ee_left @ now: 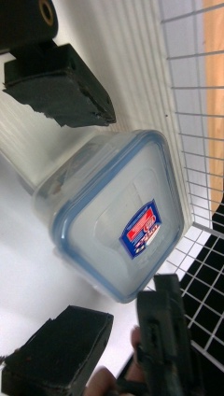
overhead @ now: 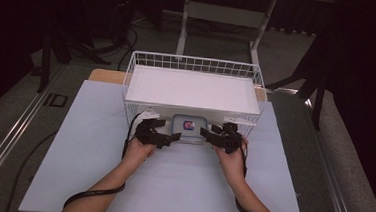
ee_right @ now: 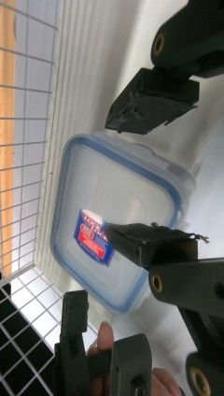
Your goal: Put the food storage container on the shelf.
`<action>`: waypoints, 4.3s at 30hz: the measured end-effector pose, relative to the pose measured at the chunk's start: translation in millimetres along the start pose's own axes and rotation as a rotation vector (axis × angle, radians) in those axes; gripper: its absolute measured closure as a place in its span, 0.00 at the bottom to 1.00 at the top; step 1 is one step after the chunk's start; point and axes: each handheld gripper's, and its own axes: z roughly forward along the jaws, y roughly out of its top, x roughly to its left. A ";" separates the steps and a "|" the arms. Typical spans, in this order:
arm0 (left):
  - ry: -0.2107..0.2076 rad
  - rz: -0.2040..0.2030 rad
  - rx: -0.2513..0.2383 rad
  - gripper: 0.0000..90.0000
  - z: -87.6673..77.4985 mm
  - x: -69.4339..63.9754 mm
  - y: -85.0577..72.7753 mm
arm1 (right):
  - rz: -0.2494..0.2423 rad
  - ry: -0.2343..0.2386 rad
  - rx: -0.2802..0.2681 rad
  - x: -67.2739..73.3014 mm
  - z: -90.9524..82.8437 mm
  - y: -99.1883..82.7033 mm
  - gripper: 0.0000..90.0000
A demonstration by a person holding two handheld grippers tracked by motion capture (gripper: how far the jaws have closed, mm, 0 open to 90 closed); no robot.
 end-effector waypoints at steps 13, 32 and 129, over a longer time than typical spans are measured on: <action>-0.016 0.091 0.027 0.05 -32.7 -23.0 -7.7 | -0.076 0.063 -0.003 30.1 -25.8 -6.8 0.76; 0.017 0.154 0.070 0.04 -77.9 -52.0 -42.6 | -0.119 0.071 0.096 54.5 9.5 -30.9 1.00; 0.080 0.160 0.037 0.04 -125.0 -67.9 -79.7 | -0.122 0.161 0.049 61.3 8.6 -25.3 0.21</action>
